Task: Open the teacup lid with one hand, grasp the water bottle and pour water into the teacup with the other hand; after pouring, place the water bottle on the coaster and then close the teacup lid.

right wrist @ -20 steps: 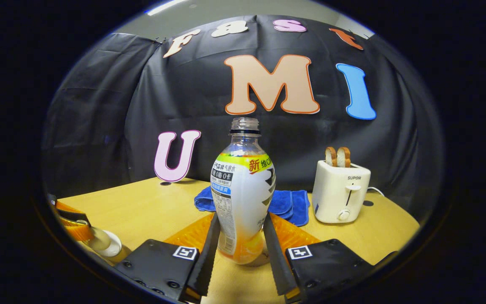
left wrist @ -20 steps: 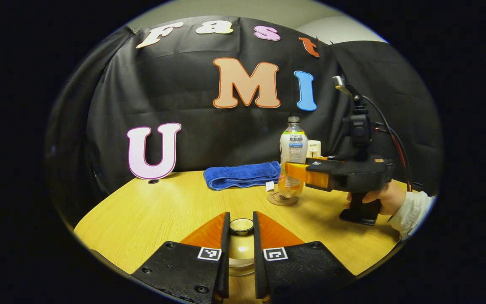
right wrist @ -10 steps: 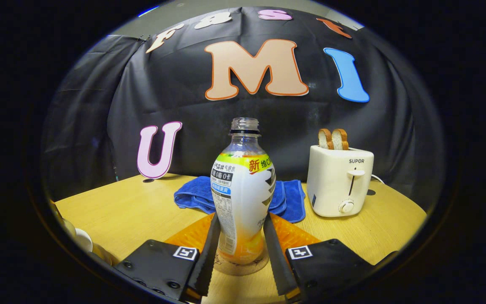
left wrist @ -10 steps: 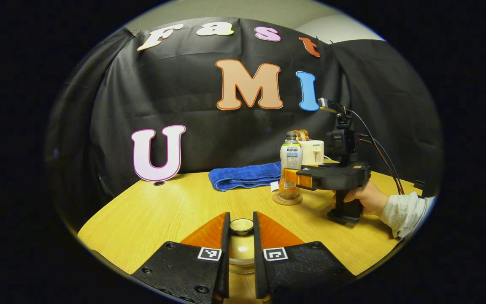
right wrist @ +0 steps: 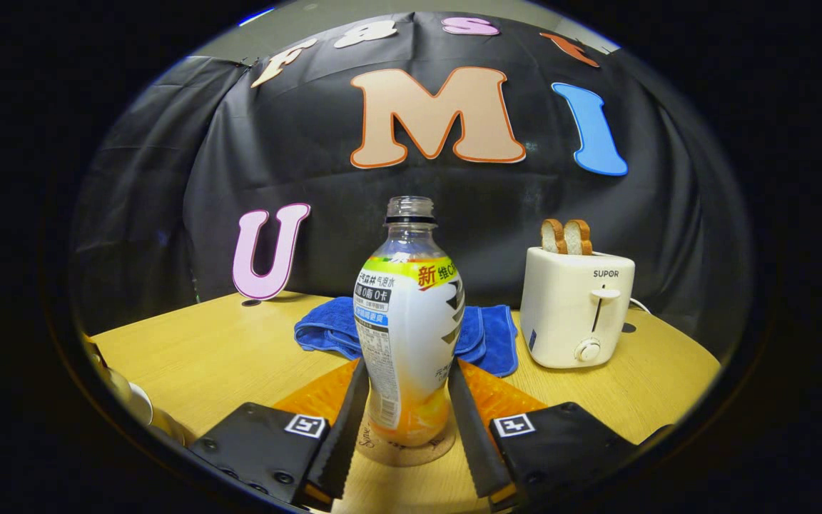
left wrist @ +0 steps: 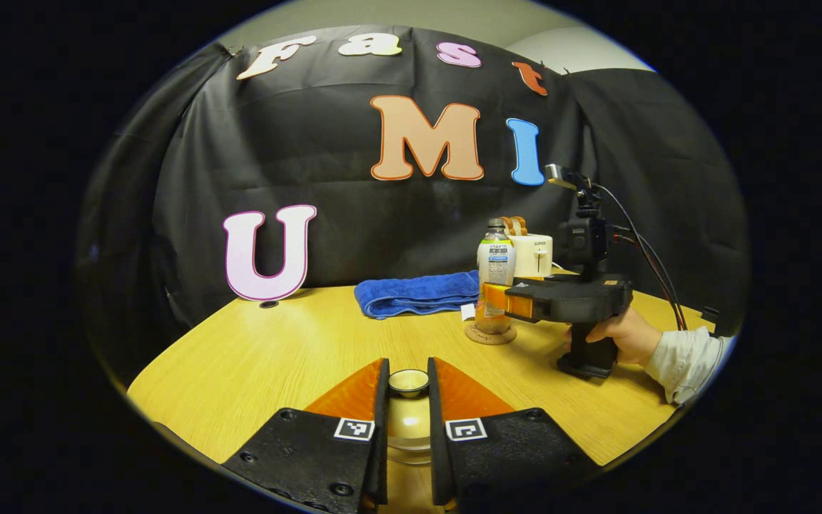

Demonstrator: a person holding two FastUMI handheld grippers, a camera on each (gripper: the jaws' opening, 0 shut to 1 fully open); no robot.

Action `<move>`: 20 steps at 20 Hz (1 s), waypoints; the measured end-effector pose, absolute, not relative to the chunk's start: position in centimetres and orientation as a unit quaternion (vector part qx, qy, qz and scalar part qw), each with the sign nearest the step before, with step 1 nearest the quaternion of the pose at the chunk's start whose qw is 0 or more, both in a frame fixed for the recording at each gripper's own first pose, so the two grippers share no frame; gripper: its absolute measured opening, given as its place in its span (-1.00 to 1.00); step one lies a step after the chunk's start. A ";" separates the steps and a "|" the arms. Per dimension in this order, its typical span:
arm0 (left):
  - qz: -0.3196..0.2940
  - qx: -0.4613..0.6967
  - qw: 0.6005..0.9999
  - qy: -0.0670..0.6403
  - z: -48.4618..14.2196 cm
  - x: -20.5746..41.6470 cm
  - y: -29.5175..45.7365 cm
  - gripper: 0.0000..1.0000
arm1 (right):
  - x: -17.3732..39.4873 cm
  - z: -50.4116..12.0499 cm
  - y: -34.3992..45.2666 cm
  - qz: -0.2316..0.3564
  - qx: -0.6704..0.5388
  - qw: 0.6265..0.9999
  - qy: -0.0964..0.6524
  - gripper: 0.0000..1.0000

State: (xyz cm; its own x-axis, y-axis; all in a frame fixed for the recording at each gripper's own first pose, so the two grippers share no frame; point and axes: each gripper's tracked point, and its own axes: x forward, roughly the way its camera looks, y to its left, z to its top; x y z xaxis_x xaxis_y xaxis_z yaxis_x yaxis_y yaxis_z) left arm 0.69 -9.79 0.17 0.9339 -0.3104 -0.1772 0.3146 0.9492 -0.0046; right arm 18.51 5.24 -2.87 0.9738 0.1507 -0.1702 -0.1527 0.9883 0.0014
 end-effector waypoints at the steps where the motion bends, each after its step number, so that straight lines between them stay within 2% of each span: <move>1: -0.157 0.013 0.984 0.088 0.1 0.8 -9.7 -0.56 | 18.4 -3.0 5.1 0.075 -0.004 0.993 0.088 0.39; 2: -0.157 0.013 0.984 0.088 0.1 0.9 -9.6 -0.57 | 18.3 -3.1 5.3 0.079 -0.001 0.993 0.090 0.47; 3: -0.156 0.013 0.984 0.088 0.0 0.8 -9.6 -0.57 | 18.3 -3.2 5.3 0.079 -0.003 0.993 0.093 0.41; 6: -0.156 0.011 0.983 0.092 -0.2 1.2 -9.6 -0.56 | 18.2 -3.3 5.1 0.076 -0.013 0.992 0.095 0.82; 7: -0.157 0.009 0.983 0.093 -0.3 1.3 -9.7 -0.56 | 18.1 -3.3 5.1 0.076 -0.015 0.993 0.093 0.77; 9: -0.158 0.007 0.983 0.095 -0.5 1.4 -9.9 -0.56 | 17.8 -2.8 5.0 0.074 -0.022 0.993 0.088 0.99; 16: -0.156 0.007 0.982 0.108 -1.8 2.3 -10.5 -0.56 | 14.6 -1.1 4.9 0.081 -0.046 0.994 0.050 0.99; 17: -0.155 0.013 0.982 0.103 -1.6 2.2 -10.6 -0.56 | 14.0 -0.9 4.9 0.080 -0.045 0.995 0.047 0.90; 20: -0.155 0.030 0.983 0.096 -1.6 2.0 -10.7 -0.56 | 12.1 -0.2 5.3 0.084 -0.026 0.996 0.031 0.90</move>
